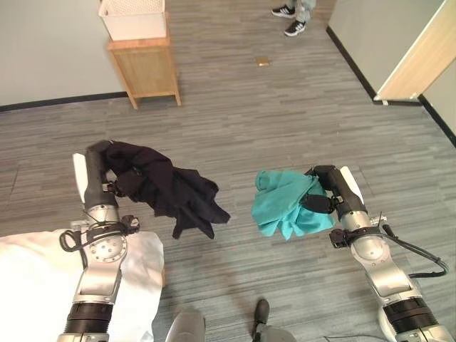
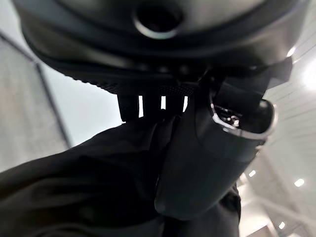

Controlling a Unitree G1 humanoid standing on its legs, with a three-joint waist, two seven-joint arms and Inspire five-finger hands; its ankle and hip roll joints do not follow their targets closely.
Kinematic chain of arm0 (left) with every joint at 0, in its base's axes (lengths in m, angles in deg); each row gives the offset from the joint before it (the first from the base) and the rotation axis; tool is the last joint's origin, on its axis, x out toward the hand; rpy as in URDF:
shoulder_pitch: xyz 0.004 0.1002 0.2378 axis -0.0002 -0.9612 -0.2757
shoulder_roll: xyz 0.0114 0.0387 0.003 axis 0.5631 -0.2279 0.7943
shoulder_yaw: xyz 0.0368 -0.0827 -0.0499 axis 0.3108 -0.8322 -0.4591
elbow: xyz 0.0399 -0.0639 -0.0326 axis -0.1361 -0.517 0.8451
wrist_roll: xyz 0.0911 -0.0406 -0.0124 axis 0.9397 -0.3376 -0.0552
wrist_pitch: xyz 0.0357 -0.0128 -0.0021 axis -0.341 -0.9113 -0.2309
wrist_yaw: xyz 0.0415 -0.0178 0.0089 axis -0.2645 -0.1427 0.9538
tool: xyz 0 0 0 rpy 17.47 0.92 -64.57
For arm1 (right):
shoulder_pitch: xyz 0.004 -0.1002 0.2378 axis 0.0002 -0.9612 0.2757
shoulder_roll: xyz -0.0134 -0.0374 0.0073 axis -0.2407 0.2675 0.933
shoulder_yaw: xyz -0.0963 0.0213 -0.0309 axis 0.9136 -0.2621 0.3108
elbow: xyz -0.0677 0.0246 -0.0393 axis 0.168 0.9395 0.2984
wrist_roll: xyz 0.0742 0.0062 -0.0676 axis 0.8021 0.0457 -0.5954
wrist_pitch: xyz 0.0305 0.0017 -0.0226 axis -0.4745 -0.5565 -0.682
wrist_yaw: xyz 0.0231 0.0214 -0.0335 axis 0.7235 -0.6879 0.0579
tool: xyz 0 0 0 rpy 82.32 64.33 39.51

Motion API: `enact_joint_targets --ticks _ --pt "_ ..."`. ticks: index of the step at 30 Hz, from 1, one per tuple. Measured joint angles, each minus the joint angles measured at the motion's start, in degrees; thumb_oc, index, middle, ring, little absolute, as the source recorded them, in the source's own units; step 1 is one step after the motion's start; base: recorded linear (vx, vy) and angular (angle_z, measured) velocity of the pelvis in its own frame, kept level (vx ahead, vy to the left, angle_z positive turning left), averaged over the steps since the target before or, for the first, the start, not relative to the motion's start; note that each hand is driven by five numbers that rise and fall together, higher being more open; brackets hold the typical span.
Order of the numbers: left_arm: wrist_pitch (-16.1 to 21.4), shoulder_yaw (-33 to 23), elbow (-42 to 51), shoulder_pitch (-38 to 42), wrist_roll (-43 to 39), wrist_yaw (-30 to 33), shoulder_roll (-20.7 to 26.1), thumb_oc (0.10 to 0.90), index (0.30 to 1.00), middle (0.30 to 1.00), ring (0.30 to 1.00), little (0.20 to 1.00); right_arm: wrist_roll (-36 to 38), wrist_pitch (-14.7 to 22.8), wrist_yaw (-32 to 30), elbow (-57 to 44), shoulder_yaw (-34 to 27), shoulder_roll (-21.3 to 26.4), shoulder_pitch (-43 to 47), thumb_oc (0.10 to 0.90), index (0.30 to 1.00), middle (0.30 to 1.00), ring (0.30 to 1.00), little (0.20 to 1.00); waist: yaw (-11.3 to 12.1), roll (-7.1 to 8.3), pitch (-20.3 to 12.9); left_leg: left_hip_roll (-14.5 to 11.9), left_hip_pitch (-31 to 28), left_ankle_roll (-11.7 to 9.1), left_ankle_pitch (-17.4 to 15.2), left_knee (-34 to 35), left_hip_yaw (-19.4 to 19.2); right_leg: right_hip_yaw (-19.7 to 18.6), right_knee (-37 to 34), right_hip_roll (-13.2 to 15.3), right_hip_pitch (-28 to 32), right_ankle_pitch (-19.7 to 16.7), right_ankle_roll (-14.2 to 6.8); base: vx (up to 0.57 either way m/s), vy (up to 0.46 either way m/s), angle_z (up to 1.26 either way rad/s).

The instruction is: Pick up bed clothes into laundry basket.

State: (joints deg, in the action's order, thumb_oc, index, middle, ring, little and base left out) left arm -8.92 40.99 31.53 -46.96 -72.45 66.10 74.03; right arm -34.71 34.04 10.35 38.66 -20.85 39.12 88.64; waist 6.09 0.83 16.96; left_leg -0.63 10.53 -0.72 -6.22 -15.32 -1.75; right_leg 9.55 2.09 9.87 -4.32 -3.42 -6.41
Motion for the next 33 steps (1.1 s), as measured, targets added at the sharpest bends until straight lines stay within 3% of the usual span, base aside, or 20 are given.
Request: enact_joint_targets --ticks 1,2,3,4,5,6,7,9,10,11,14,15,17,19,22,24,27,28,30,33 --pt "-0.5 0.1 -1.4 0.3 -0.9 -0.2 -1.1 0.400 0.300 0.300 0.300 0.300 0.1 -0.6 -0.2 0.0 0.8 -0.4 0.6 0.400 0.300 0.300 0.300 0.300 1.7 -0.43 0.8 -0.1 -0.4 -1.2 1.3 1.6 -3.1 1.5 11.9 0.9 -4.2 6.4 -0.4 0.51 0.203 -0.73" --pt "-1.1 0.2 -1.8 -0.3 -1.0 -0.3 -1.6 0.400 0.300 0.300 0.300 0.300 0.1 -0.7 -0.2 0.1 1.7 -0.4 0.5 0.400 0.300 0.300 0.300 0.300 2.1 -0.93 0.8 -0.4 -0.8 -2.2 1.3 1.8 -3.8 1.6 16.2 -0.4 -3.9 10.2 0.3 0.51 0.213 -0.60" --pt "-1.2 0.5 -2.3 -2.0 -0.9 -0.4 -1.5 0.400 0.300 0.300 0.300 0.300 0.2 -0.9 -0.2 0.0 3.7 -0.5 0.3 0.400 0.300 0.300 0.300 0.300 3.0 -0.39 0.6 -0.1 -1.5 -3.3 2.3 2.4 -5.2 2.0 14.7 -2.4 0.4 12.5 1.5 0.50 0.230 -0.03" --pt "-1.5 1.1 -3.7 -1.8 -0.9 -0.7 -0.8 0.400 0.300 0.300 0.300 0.300 0.2 -0.9 -0.3 0.0 4.6 -0.6 0.5 0.400 0.300 0.300 0.300 0.300 3.0 1.20 1.0 1.0 0.1 -4.3 2.4 -1.3 -7.5 2.7 8.8 -3.6 7.0 11.5 3.0 0.47 0.225 -0.03" --pt "-1.7 1.2 -4.3 -1.7 -0.9 -1.1 -0.1 0.400 0.300 0.300 0.300 0.300 0.1 -1.0 -0.3 0.4 4.9 -1.5 1.7 0.400 0.300 0.300 0.300 0.300 4.8 4.24 0.9 1.7 6.2 -4.5 -1.0 -9.1 -10.1 2.9 1.3 -1.6 11.2 11.5 5.4 0.47 0.236 -0.18" --pt "-1.6 1.0 -5.3 -1.5 -1.0 -1.1 -0.5 0.400 0.300 0.300 0.300 0.300 -0.1 -0.8 -0.4 1.7 4.8 -2.3 4.4 0.400 0.300 0.300 0.300 0.300 6.1 3.69 1.1 -0.8 10.3 -2.3 -1.1 -9.8 -9.6 1.6 -3.8 -2.1 12.3 9.5 2.7 0.55 0.282 -0.39" --pt "-2.4 1.2 -6.5 -1.3 -1.0 -1.5 -0.5 0.400 0.300 0.300 0.300 0.300 -0.1 -1.1 -0.4 3.0 4.7 -3.4 6.6 0.400 0.300 0.300 0.300 0.300 6.4 2.98 1.1 -3.0 12.7 -2.0 0.3 -4.8 -8.9 1.2 -6.2 -2.4 13.1 8.9 2.1 0.60 0.316 -0.39" --pt "-3.8 2.3 -9.0 -1.3 -1.0 -2.0 -0.7 0.400 0.300 0.300 0.300 0.300 -0.6 -1.5 -0.4 4.5 5.0 -4.3 7.5 0.400 0.300 0.300 0.300 0.300 7.0 2.59 1.0 -5.6 11.2 -1.5 13.4 3.7 -11.0 0.3 -6.5 -1.2 14.9 9.3 0.1 0.58 0.354 -0.19" --pt "-5.5 2.2 -9.9 -0.8 -1.0 -2.3 -0.7 0.400 0.300 0.300 0.300 0.300 -1.4 -1.9 -0.3 4.3 5.4 -4.8 7.5 0.400 0.300 0.300 0.300 0.300 7.4 4.23 1.5 -3.8 9.4 2.1 12.5 5.0 -13.6 0.3 -3.8 1.5 14.2 9.4 -0.4 0.55 0.333 -0.31" --pt "-6.2 2.2 -10.2 -0.8 -1.1 -2.3 -0.5 0.400 0.300 0.300 0.300 0.300 -2.0 -2.0 -0.3 3.9 5.7 -5.4 7.7 0.400 0.300 0.300 0.300 0.300 7.7 4.33 1.4 -3.7 8.9 3.3 12.5 5.2 -14.8 0.2 0.4 3.0 12.6 9.5 -1.5 0.55 0.348 -0.41" --pt "-7.3 2.1 -10.2 0.0 -1.2 -2.1 0.3 0.400 0.300 0.300 0.300 0.300 -3.5 -2.2 -0.4 3.3 5.8 -8.2 7.7 0.400 0.300 0.300 0.300 0.300 7.6 4.31 1.7 -2.7 5.0 5.4 10.5 6.0 -16.5 -1.9 23.6 7.7 7.1 5.1 -4.9 0.30 0.240 -0.34" --pt "-7.5 3.1 -10.3 1.4 -1.7 -1.4 1.8 0.400 0.300 0.300 0.300 0.300 -3.6 -2.2 -0.6 3.4 5.8 -9.1 7.7 0.400 0.300 0.300 0.300 0.300 6.7 4.00 2.3 -2.2 2.5 5.7 10.7 7.4 -16.0 -1.5 31.6 8.8 6.5 3.5 -4.8 0.32 0.180 0.06" --pt "-7.4 4.5 -9.9 5.0 -2.0 -1.3 3.2 0.400 0.300 0.300 0.300 0.300 -3.8 -2.3 -0.7 3.1 5.9 -9.6 7.6 0.400 0.300 0.300 0.300 0.300 5.3 2.68 3.1 -2.5 -1.7 7.3 10.4 10.9 -13.2 -1.8 40.0 7.0 5.2 2.4 -6.5 0.54 0.217 0.24" --pt "-7.3 4.5 -9.7 8.1 -2.0 -1.0 3.9 0.400 0.300 0.300 0.300 0.300 -4.0 -2.6 -1.2 1.4 5.8 -9.4 7.5 0.400 0.300 0.300 0.300 0.300 3.4 2.62 3.2 -2.2 -3.4 7.3 10.4 12.9 -11.5 -1.8 42.9 4.5 1.9 5.2 -8.3 0.56 0.108 0.42" --pt "-7.2 5.9 -9.9 11.2 -1.9 -0.2 4.8 0.400 0.300 0.300 0.300 0.300 -4.0 -2.5 -1.9 -1.5 5.0 -9.1 7.3 0.400 0.300 0.300 0.300 0.300 -0.7 2.50 3.2 -0.9 -6.2 7.0 11.9 16.4 -7.6 5.3 32.8 3.0 -1.8 12.3 -6.4 0.57 -0.052 0.60" --pt "-7.0 7.1 -10.1 11.8 -1.0 -0.2 4.5 0.400 0.300 0.300 0.300 0.300 -4.0 -2.5 -2.2 -2.5 4.1 -8.5 6.7 0.400 0.300 0.300 0.300 0.300 -2.8 2.65 2.8 0.3 -7.2 6.6 11.7 18.1 -6.2 7.8 19.5 2.0 -4.1 12.1 -4.9 0.62 -0.122 0.51" --pt "-7.0 7.0 -11.2 12.0 -0.7 -0.5 3.8 0.400 0.300 0.300 0.300 0.300 -4.0 -2.3 -2.3 -2.7 3.4 -7.7 5.8 0.400 0.300 0.300 0.300 0.300 -4.6 2.51 2.3 0.7 -7.5 5.5 10.9 18.7 -5.3 10.1 7.3 1.9 -8.9 6.9 -4.6 0.55 -0.109 0.40" --pt "-7.1 7.1 -12.7 12.0 -0.7 -0.8 3.3 0.400 0.300 0.300 0.300 0.300 -4.1 -2.5 -2.3 -2.6 2.6 -7.5 4.6 0.400 0.300 0.300 0.300 0.300 -5.9 2.34 2.3 0.6 -8.6 5.3 10.8 18.7 -3.9 14.4 -2.0 2.6 -9.4 0.6 -5.2 0.66 -0.127 0.48" --pt "-7.0 6.9 -15.5 12.0 -0.7 -1.3 2.6 0.400 0.300 0.300 0.300 0.300 -4.1 -2.5 -2.4 -2.7 2.3 -7.6 3.4 0.400 0.300 0.300 0.300 0.300 -7.3 2.45 1.8 0.6 -9.5 3.8 8.7 17.6 -1.9 14.7 -5.4 5.0 -12.0 -2.8 -6.6 0.75 -0.155 0.63" --pt "-7.2 7.1 -18.1 11.9 -0.8 -1.4 2.3 0.400 0.300 0.300 0.300 0.300 -4.2 -2.6 -2.4 -2.6 2.3 -7.5 1.4 0.400 0.300 0.300 0.300 0.300 -8.6 2.64 1.1 -0.8 -13.2 1.3 6.6 18.5 1.6 13.4 -5.3 5.6 -10.3 -5.5 -5.9 0.63 -0.215 0.74"
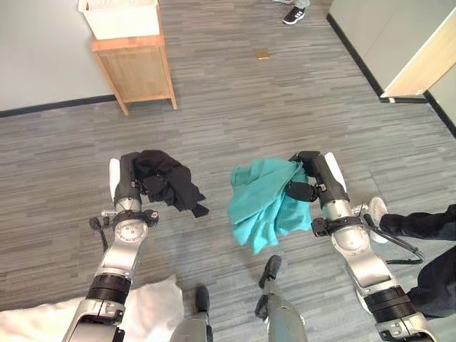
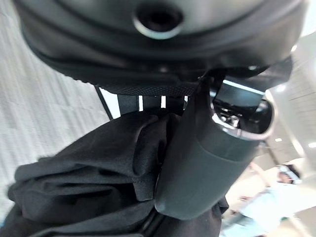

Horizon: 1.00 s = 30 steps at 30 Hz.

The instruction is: Pick up bed clothes into laundry basket.

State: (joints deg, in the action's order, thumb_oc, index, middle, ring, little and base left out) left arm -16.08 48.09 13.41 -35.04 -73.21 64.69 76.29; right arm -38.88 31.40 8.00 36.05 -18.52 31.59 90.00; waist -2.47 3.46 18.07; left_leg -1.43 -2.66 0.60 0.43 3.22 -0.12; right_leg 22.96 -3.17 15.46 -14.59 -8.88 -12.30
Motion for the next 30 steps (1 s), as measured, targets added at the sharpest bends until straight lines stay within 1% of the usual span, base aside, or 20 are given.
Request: enact_joint_targets --ticks 1,2,3,4,5,7,8,9,11,13,14,16,17,20,21,23,24,26,28,30 --pt "0.0 0.3 -0.5 -0.3 0.0 -0.2 -0.2 0.400 0.300 0.300 0.300 0.300 0.0 -0.1 0.2 0.5 0.3 -0.1 -1.5 0.400 0.300 0.300 0.300 0.300 -0.3 0.93 -1.6 -1.2 -2.3 -2.1 -1.3 0.9 2.0 -1.4 0.9 -0.9 3.8 0.6 -0.2 0.55 -0.267 0.78" --pt "0.2 0.1 -0.5 -0.6 -0.1 -0.1 -0.3 0.400 0.300 0.300 0.300 0.300 0.0 0.3 0.4 1.8 0.6 -0.2 -1.0 0.400 0.300 0.300 0.300 0.300 -0.3 0.71 -1.8 -2.2 -2.6 -4.2 -2.0 -1.1 2.1 -1.0 1.3 -2.0 4.5 -1.9 3.0 0.73 -0.434 0.65" --pt "0.2 0.3 -0.4 -1.4 -0.2 -0.6 -0.4 0.400 0.300 0.300 0.300 0.300 0.1 -0.5 0.9 3.8 0.8 -0.4 -0.1 0.400 0.300 0.300 0.300 0.300 -0.1 0.14 -1.9 -5.2 0.4 -6.3 -5.4 -11.4 -0.1 -0.4 3.2 -3.5 5.5 -3.3 6.4 0.28 -0.311 0.17" --pt "0.4 0.4 -0.4 -2.6 -0.1 -0.8 -0.5 0.400 0.300 0.300 0.300 0.300 0.1 -0.8 1.3 4.5 1.8 0.5 0.0 0.400 0.300 0.300 0.300 0.300 0.9 -1.11 -2.4 -7.5 3.4 -7.4 -6.3 -20.8 -0.3 0.4 4.6 -6.5 7.0 -0.4 12.0 0.42 -0.440 -0.17" --pt "0.4 0.4 -0.2 -3.5 -0.2 -1.3 -0.5 0.400 0.300 0.300 0.300 0.300 0.1 -1.0 1.8 5.0 1.9 1.1 -0.1 0.400 0.300 0.300 0.300 0.300 1.8 -1.17 -2.5 -10.1 7.9 -7.2 -4.5 -33.7 0.4 0.4 5.6 -8.8 8.9 1.0 14.0 0.23 -0.270 -0.42" --pt "0.4 0.4 -0.1 -5.0 -0.2 -0.9 -0.4 0.400 0.300 0.300 0.300 0.300 0.1 -0.9 1.9 4.3 1.6 1.6 0.1 0.400 0.300 0.300 0.300 0.300 3.6 -0.24 -3.2 -12.2 13.2 -8.6 2.7 -46.9 1.3 0.2 5.6 -10.5 11.6 3.6 15.7 0.45 -0.203 -0.43" --pt "0.5 0.5 -0.1 -4.9 -0.2 -1.2 -0.6 0.400 0.300 0.300 0.300 0.300 0.1 -0.8 1.7 4.1 0.9 1.9 0.9 0.400 0.300 0.300 0.300 0.300 3.4 0.29 -3.2 -11.1 16.0 -8.3 2.5 -49.9 0.3 -1.2 4.9 -11.0 13.2 6.2 15.8 0.67 -0.121 -0.27" --pt "0.6 0.1 1.3 -4.8 -0.2 -1.2 -1.8 0.400 0.300 0.300 0.300 0.300 0.2 -0.9 1.3 4.3 -0.3 2.1 1.6 0.400 0.300 0.300 0.300 0.300 4.4 1.15 -2.8 -10.0 17.9 -8.3 -0.8 -50.3 -1.7 -2.3 4.2 -11.1 13.9 5.9 15.9 0.53 0.062 -0.37" --pt "0.6 0.1 2.6 -4.9 -0.2 -1.3 -2.1 0.400 0.300 0.300 0.300 0.300 0.2 -1.0 1.3 4.3 0.2 2.7 2.9 0.400 0.300 0.300 0.300 0.300 6.1 1.67 -2.3 -8.3 19.8 -8.0 -1.9 -44.9 -5.5 -3.1 3.0 -12.0 15.7 6.1 15.4 0.57 0.146 -0.48" --pt "0.7 -0.1 3.4 -5.2 0.0 -1.5 -2.3 0.400 0.300 0.300 0.300 0.300 0.2 -1.0 1.4 4.4 0.6 2.9 2.7 0.400 0.300 0.300 0.300 0.300 6.8 2.19 -2.2 -6.4 18.6 -6.8 -3.2 -27.7 -10.1 -4.0 0.5 -13.4 19.0 7.8 12.7 0.64 0.191 -0.22" --pt "1.2 -0.4 4.0 -5.3 0.0 -1.5 -2.4 0.400 0.300 0.300 0.300 0.300 0.1 -0.9 1.6 4.6 0.5 3.2 2.9 0.400 0.300 0.300 0.300 0.300 8.3 1.50 -2.1 -5.9 18.8 -6.0 -0.4 -13.0 -12.9 -5.2 -1.9 -15.6 22.0 8.3 12.4 0.45 0.126 -0.47" --pt "1.2 -0.9 3.3 -5.4 0.0 -1.4 -2.3 0.400 0.300 0.300 0.300 0.300 0.1 -0.9 2.0 4.7 0.8 2.9 2.8 0.400 0.300 0.300 0.300 0.300 10.7 1.11 -1.9 -5.9 20.6 -5.1 3.7 -4.3 -15.0 -5.9 -2.0 -16.9 24.1 10.3 12.5 0.58 0.094 -0.58" --pt "1.0 -1.3 3.1 -6.2 0.1 -1.5 -2.3 0.400 0.300 0.300 0.300 0.300 0.1 -1.0 2.0 4.9 1.2 2.6 2.5 0.400 0.300 0.300 0.300 0.300 11.5 1.06 -1.8 -6.0 21.8 -4.7 6.2 -2.8 -16.4 -6.0 -2.0 -17.0 26.2 12.5 12.2 0.78 0.127 -0.45" --pt "1.0 -1.6 3.2 -9.9 0.2 -1.5 -2.2 0.400 0.300 0.300 0.300 0.300 0.1 -1.0 2.3 4.7 2.5 2.5 0.7 0.400 0.300 0.300 0.300 0.300 12.3 -0.62 -3.6 -5.0 19.5 -2.4 6.8 -2.7 -14.3 -7.4 -1.7 -17.0 33.4 17.2 11.1 0.51 0.151 -0.43" --pt "0.9 -1.7 3.1 -11.0 0.5 -1.8 -1.4 0.400 0.300 0.300 0.300 0.300 0.0 -0.9 2.7 4.6 2.3 2.0 -0.6 0.400 0.300 0.300 0.300 0.300 13.2 -0.57 -4.7 -4.5 18.0 0.3 10.4 -3.7 -13.4 -9.5 0.2 -15.8 35.0 19.7 9.5 0.36 0.206 -0.61" --pt "-0.2 -4.2 3.2 -11.6 0.5 -1.8 -0.5 0.400 0.300 0.300 0.300 0.300 -0.4 -1.1 3.3 4.5 3.1 1.2 -1.8 0.400 0.300 0.300 0.300 0.300 14.2 0.72 -5.1 -3.0 15.0 2.7 12.1 -3.2 -15.2 -9.3 20.5 -10.4 26.9 23.1 5.2 0.26 0.195 -0.53" --pt "-0.7 -4.7 3.1 -11.5 0.4 -1.0 0.5 0.400 0.300 0.300 0.300 0.300 -0.6 -1.1 3.3 4.3 3.3 0.0 -2.0 0.400 0.300 0.300 0.300 0.300 12.8 0.79 -4.9 -1.6 13.2 3.7 12.2 -1.6 -14.6 -10.3 32.4 -8.1 21.3 23.0 5.1 0.21 0.073 0.13" --pt "-1.2 -5.5 3.4 -10.4 0.5 -0.4 2.8 0.400 0.300 0.300 0.300 0.300 -0.6 -1.1 3.7 3.8 4.4 -0.4 -1.5 0.400 0.300 0.300 0.300 0.300 10.6 0.71 -4.5 0.7 9.6 5.1 11.9 1.3 -12.7 -12.0 42.4 -5.1 14.8 23.2 4.0 0.20 -0.077 0.49" --pt "-1.1 -5.6 3.4 -7.6 0.9 0.1 5.0 0.400 0.300 0.300 0.300 0.300 -0.4 -1.1 3.7 2.8 4.5 -0.4 -0.5 0.400 0.300 0.300 0.300 0.300 10.7 0.21 -2.5 1.1 7.0 3.8 10.6 1.8 -11.4 -12.0 41.1 -3.6 10.4 24.8 3.1 0.22 -0.131 0.35" --pt "-0.9 -6.4 3.5 -5.0 1.2 0.8 6.6 0.400 0.300 0.300 0.300 0.300 0.5 -0.9 4.3 1.7 4.8 -0.3 0.6 0.400 0.300 0.300 0.300 0.300 10.3 0.15 -1.6 2.0 5.2 3.1 8.9 1.8 -7.8 -12.6 31.2 -3.6 7.0 23.9 3.2 0.38 -0.208 0.84"
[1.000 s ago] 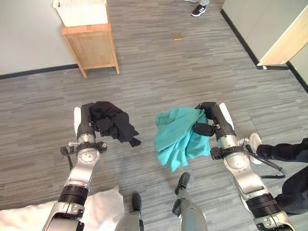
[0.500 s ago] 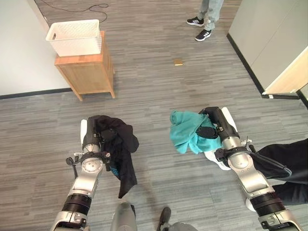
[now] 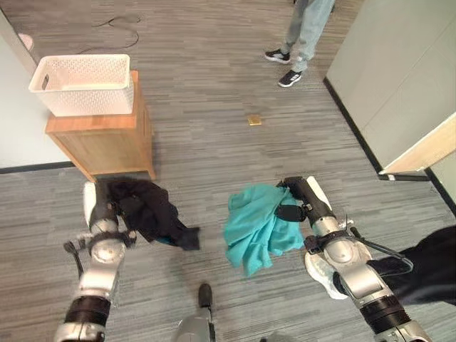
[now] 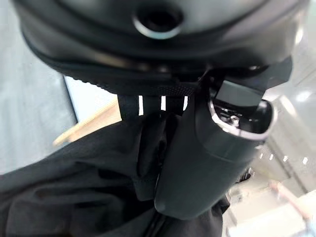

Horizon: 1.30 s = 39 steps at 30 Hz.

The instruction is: Pick up bed clothes into laundry basket.

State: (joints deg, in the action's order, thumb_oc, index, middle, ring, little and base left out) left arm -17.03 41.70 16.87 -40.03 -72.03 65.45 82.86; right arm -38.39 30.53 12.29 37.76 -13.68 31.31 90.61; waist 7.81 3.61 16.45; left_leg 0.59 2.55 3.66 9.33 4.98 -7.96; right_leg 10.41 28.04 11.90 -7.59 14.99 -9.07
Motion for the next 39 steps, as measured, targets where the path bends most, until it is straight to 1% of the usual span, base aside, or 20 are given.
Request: enact_joint_targets --ticks 1,2,3,4,5,6,7,8,11,13,16,17,19,21,23,26,29,32,35,39 --pt "0.4 -1.2 0.0 1.4 0.0 0.6 -0.3 0.400 0.300 0.300 0.300 0.300 0.9 0.4 0.1 -0.2 0.0 0.3 0.2 0.400 0.300 0.300 0.300 0.300 -1.3 -0.24 0.2 0.2 -0.5 -0.1 -2.0 0.0 3.6 -3.2 -10.4 -2.9 -0.7 -1.5 0.7 0.33 -0.172 1.23" --pt "0.5 -1.5 0.1 1.6 -0.1 0.8 0.0 0.400 0.300 0.300 0.300 0.300 1.2 0.5 0.1 -0.3 -0.2 0.3 0.2 0.400 0.300 0.300 0.300 0.300 -2.0 -0.30 0.3 0.1 -0.7 0.5 -2.4 0.0 4.5 -6.7 -16.0 -4.6 -0.6 -3.7 0.3 0.28 -0.133 1.34" --pt "0.6 -2.3 0.4 0.9 -0.1 0.7 0.5 0.400 0.300 0.300 0.300 0.300 1.4 0.5 0.1 -0.2 -0.6 0.0 0.2 0.400 0.300 0.300 0.300 0.300 -1.9 0.29 0.7 0.9 -2.2 0.4 -2.4 0.0 4.6 -6.1 -23.4 -4.4 -0.4 -9.6 -0.9 0.17 -0.062 0.69" --pt "0.6 -3.0 0.7 0.0 -0.1 0.7 0.6 0.400 0.300 0.300 0.300 0.300 1.4 0.5 0.1 -0.2 -0.7 -0.4 0.2 0.400 0.300 0.300 0.300 0.300 -1.4 0.62 0.9 1.5 -3.4 0.5 -2.9 0.0 4.5 -5.4 -25.2 -3.7 -0.5 -12.9 0.0 0.18 -0.062 0.58" --pt "0.7 -3.5 0.7 -1.9 -0.2 0.9 0.5 0.400 0.300 0.300 0.300 0.300 1.5 0.6 0.1 -0.1 -0.8 -0.7 -0.6 0.400 0.300 0.300 0.300 0.300 -1.1 1.05 0.7 2.6 -5.3 -0.4 -4.7 0.1 5.7 -5.5 -27.0 -2.6 0.2 -17.1 0.9 0.11 -0.041 0.33" --pt "0.8 -3.7 0.9 -2.8 -0.2 0.9 0.6 0.400 0.300 0.300 0.300 0.300 1.5 0.6 0.1 0.0 -0.8 -0.7 -0.8 0.400 0.300 0.300 0.300 0.300 -0.7 1.47 0.4 3.1 -6.2 -0.5 -5.1 0.1 6.2 -5.1 -28.0 -1.9 1.1 -19.3 1.3 0.11 -0.051 0.46" --pt "0.9 -3.9 1.7 -4.5 -0.2 1.0 0.5 0.400 0.300 0.300 0.300 0.300 1.6 0.6 0.1 0.5 -0.9 -0.7 -0.7 0.400 0.300 0.300 0.300 0.300 -0.3 1.71 0.2 3.2 -7.1 -1.4 -6.1 0.0 7.1 -2.8 -29.6 -1.4 2.7 -24.2 2.8 0.08 -0.034 0.34" --pt "0.9 -4.1 3.1 -5.9 -0.3 1.4 0.1 0.400 0.300 0.300 0.300 0.300 1.9 0.6 0.1 0.6 -1.2 -0.5 -0.7 0.400 0.300 0.300 0.300 0.300 0.0 0.84 -0.2 1.7 -6.9 -2.4 -6.6 0.1 7.7 -2.2 -32.2 -3.0 4.0 -25.0 4.0 0.08 -0.035 0.27" --pt "1.0 -3.9 4.6 -5.9 -0.3 1.6 -0.6 0.400 0.300 0.300 0.300 0.300 2.7 0.6 0.1 0.7 -1.5 0.3 0.0 0.400 0.300 0.300 0.300 0.300 -0.1 0.38 -0.4 -1.1 -6.2 -3.9 -6.7 0.0 7.8 -0.9 -33.3 -5.9 4.5 -25.6 5.3 0.07 -0.006 0.17" --pt "1.0 -3.1 4.9 -5.8 -0.3 1.6 -1.5 0.400 0.300 0.300 0.300 0.300 2.7 0.6 0.1 0.6 -2.6 0.4 0.0 0.400 0.300 0.300 0.300 0.300 -0.8 0.38 -0.4 -2.5 -6.8 -4.7 -6.4 -0.1 6.6 -0.4 -33.3 -7.2 5.2 -25.6 5.3 0.05 0.011 0.03" --pt "1.0 -3.0 4.9 -5.5 -1.3 1.3 -3.6 0.400 0.300 0.300 0.300 0.300 2.7 0.6 0.1 0.6 -4.5 0.5 0.1 0.400 0.300 0.300 0.300 0.300 -1.8 0.37 -0.4 -2.8 -7.9 -5.8 -6.6 -1.0 5.5 0.0 -33.3 -7.4 6.6 -24.9 6.2 0.04 0.032 -0.12" --pt "1.2 -1.6 5.1 -3.5 -1.4 0.6 -3.7 0.400 0.300 0.300 0.300 0.300 2.9 0.6 0.2 0.7 -5.0 0.6 0.0 0.400 0.300 0.300 0.300 0.300 -2.3 -0.63 -0.5 -4.4 -7.3 -6.0 -7.3 0.0 4.6 0.3 -33.4 -8.6 6.5 -22.0 6.3 -0.01 -0.011 0.04" --pt "3.0 -0.6 1.0 -3.5 -7.9 -4.7 -4.3 0.400 0.300 0.300 0.300 0.300 2.4 0.8 1.8 4.9 -5.0 1.9 0.2 0.400 0.300 0.300 0.300 0.300 -3.0 -1.34 -1.6 -4.3 -6.8 -6.0 -7.4 0.1 3.8 0.4 -33.4 -8.2 6.2 -21.6 5.8 -0.01 -0.038 0.06" --pt "0.5 4.1 -7.3 -4.9 -13.7 -12.5 -6.7 0.400 0.300 0.300 0.300 0.300 2.1 -2.7 3.2 16.0 -6.7 4.8 1.4 0.400 0.300 0.300 0.300 0.300 -3.7 -4.42 -5.0 -3.1 -6.6 -5.3 -8.1 0.3 3.4 0.4 -33.4 -7.1 6.0 -21.3 5.4 -0.02 -0.066 0.03" --pt "-0.4 5.7 -9.3 -8.6 -13.8 -14.6 -9.9 0.400 0.300 0.300 0.300 0.300 2.1 -5.2 3.1 21.5 -8.8 6.8 0.3 0.400 0.300 0.300 0.300 0.300 -4.9 -5.85 -5.8 -2.5 -6.3 -5.2 -8.4 0.3 2.8 0.6 -33.4 -6.4 6.0 -21.7 5.9 -0.05 -0.074 0.03" --pt "-1.4 6.2 -9.8 -13.6 -15.0 -15.7 -13.3 0.400 0.300 0.300 0.300 0.300 2.1 -7.4 2.5 24.2 -10.9 8.8 -3.8 0.400 0.300 0.300 0.300 0.300 -7.2 -6.02 -5.9 -2.5 -6.3 -5.3 -8.2 0.0 1.9 2.2 -33.4 -6.3 6.2 -21.7 5.9 -0.05 -0.069 0.12" --pt "-1.2 6.5 -10.5 -13.6 -17.3 -15.6 -13.5 0.400 0.300 0.300 0.300 0.300 2.1 -7.7 2.1 24.2 -11.1 10.1 -4.5 0.400 0.300 0.300 0.300 0.300 -7.7 -6.03 -5.9 -2.6 -6.9 -5.8 -7.8 0.0 0.3 3.1 -33.4 -6.3 7.1 -21.6 6.0 -0.03 -0.050 0.10" --pt "0.1 6.0 -8.2 -12.4 -18.3 -15.2 -13.2 0.400 0.300 0.300 0.300 0.300 1.2 -7.0 2.0 23.1 -10.8 12.1 -3.5 0.400 0.300 0.300 0.300 0.300 -6.8 -6.04 -5.9 -2.8 -7.3 -5.8 -7.9 0.1 -0.7 3.6 -33.4 -6.3 8.1 -21.0 5.7 -0.01 -0.022 0.16" --pt "1.5 5.6 -3.7 -12.3 -17.9 -12.9 -11.2 0.400 0.300 0.300 0.300 0.300 1.2 -3.6 1.9 22.0 -9.1 13.3 -0.4 0.400 0.300 0.300 0.300 0.300 -6.2 -6.02 -5.9 -2.8 -7.3 -5.6 -8.0 0.3 -0.9 3.5 -33.4 -6.3 8.1 -20.7 5.3 -0.01 0.035 0.01" --pt "5.0 4.0 4.4 -12.0 -12.9 -9.8 -8.4 0.400 0.300 0.300 0.300 0.300 1.4 -0.9 1.1 17.0 -9.2 14.7 1.2 0.400 0.300 0.300 0.300 0.300 -4.7 -5.97 -5.9 -2.8 -7.3 -5.1 -8.3 0.3 -0.8 4.1 -33.3 -6.2 8.8 -20.6 5.3 0.05 0.102 0.09"
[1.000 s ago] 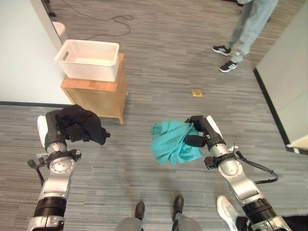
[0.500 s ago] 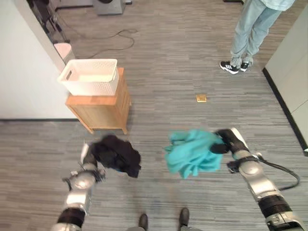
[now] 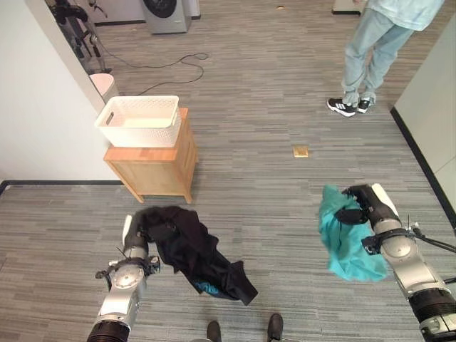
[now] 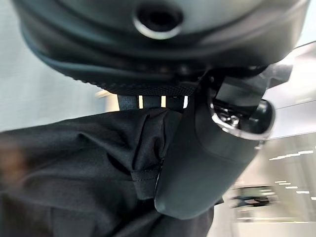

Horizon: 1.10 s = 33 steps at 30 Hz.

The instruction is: Pick up bed clothes into laundry basket.

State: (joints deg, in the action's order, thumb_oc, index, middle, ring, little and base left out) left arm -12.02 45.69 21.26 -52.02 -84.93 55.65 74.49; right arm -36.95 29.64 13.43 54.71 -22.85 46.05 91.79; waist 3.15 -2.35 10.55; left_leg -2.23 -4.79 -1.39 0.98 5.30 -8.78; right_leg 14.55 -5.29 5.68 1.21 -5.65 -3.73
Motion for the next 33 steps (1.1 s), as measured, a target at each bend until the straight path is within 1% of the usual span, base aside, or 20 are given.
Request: enact_joint_targets --ticks 3,5,7,11,12,14,15,16,18,21,22,23,24,25,26,27,29,30,32,33 --pt "1.9 -1.0 3.1 2.3 2.7 2.1 1.0 0.400 0.300 0.300 0.300 0.300 0.1 2.1 -0.5 -1.2 -0.3 1.4 0.0 0.400 0.300 0.300 0.300 0.300 0.4 0.08 0.0 0.2 -0.2 0.4 0.4 -0.2 1.6 2.0 1.6 0.6 0.6 0.8 -0.2 0.04 0.083 0.36" --pt "2.4 -0.8 3.4 5.4 4.6 3.7 1.9 0.400 0.300 0.300 0.300 0.300 0.1 2.1 -1.1 -1.5 -1.6 2.1 0.0 0.400 0.300 0.300 0.300 0.300 -0.6 0.10 0.1 0.4 -0.2 1.0 0.7 -0.3 4.0 2.7 9.5 2.2 -1.5 3.9 -1.2 0.02 0.093 0.75" --pt "2.6 -0.9 4.9 6.3 5.8 5.6 3.1 0.400 0.300 0.300 0.300 0.300 0.2 2.1 -1.8 -2.8 -3.1 2.1 -0.1 0.400 0.300 0.300 0.300 0.300 -1.5 0.20 0.3 0.4 -0.8 1.7 0.8 -0.4 5.7 2.1 18.3 4.1 -4.3 6.2 -3.5 0.05 0.044 0.57" --pt "3.8 -3.7 6.6 7.0 8.4 8.9 8.2 0.400 0.300 0.300 0.300 0.300 1.0 4.7 -3.8 -7.5 -4.8 2.3 -0.2 0.400 0.300 0.300 0.300 0.300 -1.5 2.91 1.8 1.7 -1.6 2.7 0.3 -0.3 8.1 -3.3 27.9 5.8 -8.3 8.3 -5.0 0.24 0.018 0.22" --pt "3.8 -4.3 6.6 7.0 8.4 9.4 8.2 0.400 0.300 0.300 0.300 0.300 1.0 5.2 -3.8 -7.8 -4.8 2.3 -0.2 0.400 0.300 0.300 0.300 0.300 -1.6 2.97 1.8 1.5 -1.6 2.8 0.2 -0.3 8.5 -4.2 27.7 5.6 -8.4 9.5 -5.5 0.41 -0.030 0.25" --pt "3.8 -6.5 6.6 7.2 8.4 10.9 8.1 0.400 0.300 0.300 0.300 0.300 1.1 6.0 -3.8 -10.1 -4.9 2.3 -0.3 0.400 0.300 0.300 0.300 0.300 -2.1 2.52 2.7 -0.1 -1.5 3.1 -0.4 -0.3 11.0 -7.7 23.0 1.9 -9.3 11.0 -5.5 0.49 -0.030 0.33" --pt "3.8 -6.9 6.6 7.3 8.4 11.2 8.0 0.400 0.300 0.300 0.300 0.300 1.1 6.2 -3.8 -10.8 -4.9 2.3 -0.3 0.400 0.300 0.300 0.300 0.300 -2.5 2.15 3.0 -0.6 -1.4 4.3 -1.2 -0.3 11.9 -8.3 21.8 0.2 -10.0 11.0 -5.4 0.49 -0.025 0.60" --pt "3.8 -7.3 6.4 8.0 8.4 11.8 7.9 0.400 0.300 0.300 0.300 0.300 1.2 6.5 -4.0 -13.1 -4.9 2.3 -0.5 0.400 0.300 0.300 0.300 0.300 -3.9 1.42 3.7 -2.2 -0.2 4.9 -1.6 -0.5 14.2 -9.8 16.7 -2.4 -13.0 9.8 -4.5 0.48 -0.042 0.76" --pt "3.8 -7.0 6.3 8.9 9.5 11.7 7.7 0.400 0.300 0.300 0.300 0.300 1.2 7.0 -4.1 -15.1 -4.9 2.2 -0.7 0.400 0.300 0.300 0.300 0.300 -6.3 1.79 4.5 -2.7 0.4 5.2 -2.3 -0.8 18.4 -12.5 6.5 -3.8 -14.5 5.2 -6.0 0.44 -0.105 1.10" --pt "3.9 -5.0 6.2 8.6 10.6 11.3 6.2 0.400 0.300 0.300 0.300 0.300 1.0 7.0 -4.1 -17.9 -4.9 2.0 -2.9 0.400 0.300 0.300 0.300 0.300 -9.4 4.42 4.5 -2.1 -1.7 2.1 -4.3 0.1 25.3 -15.0 2.8 -1.2 -13.6 2.3 -5.6 0.44 -0.175 1.36" --pt "3.9 -4.8 6.3 7.8 10.6 11.3 3.4 0.400 0.300 0.300 0.300 0.300 0.9 7.0 -4.0 -17.7 -4.9 1.6 -2.9 0.400 0.300 0.300 0.300 0.300 -8.9 3.52 4.3 -4.1 -2.9 2.9 -5.7 0.1 25.9 -13.6 5.8 -2.8 -13.8 -1.8 -3.1 0.31 -0.171 0.82" --pt "3.9 -4.7 6.5 7.4 10.5 11.3 2.2 0.400 0.300 0.300 0.300 0.300 0.9 6.9 -4.0 -17.6 -4.9 1.5 -2.9 0.400 0.300 0.300 0.300 0.300 -8.6 3.28 4.2 -4.4 -3.1 1.2 -6.1 -0.9 25.3 -12.8 6.6 -3.1 -13.9 -1.9 -2.8 0.40 -0.163 0.54" --pt "3.9 -4.6 6.6 6.9 10.4 10.6 0.6 0.400 0.300 0.300 0.300 0.300 0.9 6.7 -3.9 -17.0 -5.0 1.2 -2.4 0.400 0.300 0.300 0.300 0.300 -8.1 3.55 4.3 -4.4 -2.2 -1.7 -6.8 -7.9 24.4 -12.1 8.0 -3.4 -13.7 -1.8 -1.6 0.33 -0.136 0.56" --pt "3.9 -3.7 6.5 6.0 9.4 9.5 -0.2 0.400 0.300 0.300 0.300 0.300 0.8 6.6 -3.9 -16.2 -5.5 0.6 -2.3 0.400 0.300 0.300 0.300 0.300 -8.4 4.25 4.9 -3.5 0.5 -6.0 -5.2 -16.8 21.8 -10.1 8.2 -2.8 -11.6 -0.9 0.6 0.46 -0.228 0.70" --pt "3.9 -3.4 6.6 5.1 9.1 8.7 -0.7 0.400 0.300 0.300 0.300 0.300 0.7 6.3 -3.6 -16.1 -5.5 0.8 -2.3 0.400 0.300 0.300 0.300 0.300 -8.4 5.16 5.4 -2.3 2.5 -6.9 -4.6 -21.7 20.3 -9.9 8.1 -2.2 -10.0 -1.7 1.5 0.30 -0.252 0.50" --pt "3.9 -2.8 6.4 3.8 8.8 7.9 -0.9 0.400 0.300 0.300 0.300 0.300 0.7 6.3 -3.6 -15.7 -5.6 0.9 -2.0 0.400 0.300 0.300 0.300 0.300 -7.1 5.29 5.4 -1.9 3.4 -7.6 -2.6 -25.7 19.7 -9.6 8.7 -2.6 -9.2 0.2 3.9 0.28 -0.276 0.05" --pt "3.9 -2.9 6.3 1.8 7.7 7.7 -1.9 0.400 0.300 0.300 0.300 0.300 0.7 6.2 -3.6 -15.9 -6.0 1.1 -1.3 0.400 0.300 0.300 0.300 0.300 -5.9 6.35 5.7 -2.4 7.2 -8.9 1.7 -36.2 16.1 -9.2 8.6 -2.4 -6.7 1.5 5.6 0.30 -0.194 -0.08" --pt "3.9 -2.7 6.4 1.6 7.0 7.5 -2.1 0.400 0.300 0.300 0.300 0.300 0.6 6.2 -4.0 -16.4 -6.6 1.0 -1.0 0.400 0.300 0.300 0.300 0.300 -5.4 7.05 5.8 -3.0 10.3 -8.8 1.4 -41.4 12.1 -9.4 8.1 -2.3 -5.5 2.4 6.8 0.31 -0.074 0.21" --pt "4.1 -2.8 7.2 1.8 7.0 6.9 -2.2 0.400 0.300 0.300 0.300 0.300 0.0 5.8 -4.7 -16.5 -7.0 1.1 -0.3 0.400 0.300 0.300 0.300 0.300 -4.7 9.60 6.2 -2.6 13.9 -8.0 0.2 -41.5 5.3 -10.0 6.3 -1.0 -4.9 1.5 6.5 0.39 -0.006 0.09" --pt "4.2 -2.8 7.2 1.7 7.1 6.5 -2.2 0.400 0.300 0.300 0.300 0.300 -0.6 5.8 -4.8 -16.6 -7.0 1.1 0.4 0.400 0.300 0.300 0.300 0.300 -3.7 9.54 6.2 -2.4 15.0 -7.7 -0.5 -37.2 2.0 -9.9 4.6 -1.4 -4.0 1.8 6.2 0.38 0.031 -0.03"
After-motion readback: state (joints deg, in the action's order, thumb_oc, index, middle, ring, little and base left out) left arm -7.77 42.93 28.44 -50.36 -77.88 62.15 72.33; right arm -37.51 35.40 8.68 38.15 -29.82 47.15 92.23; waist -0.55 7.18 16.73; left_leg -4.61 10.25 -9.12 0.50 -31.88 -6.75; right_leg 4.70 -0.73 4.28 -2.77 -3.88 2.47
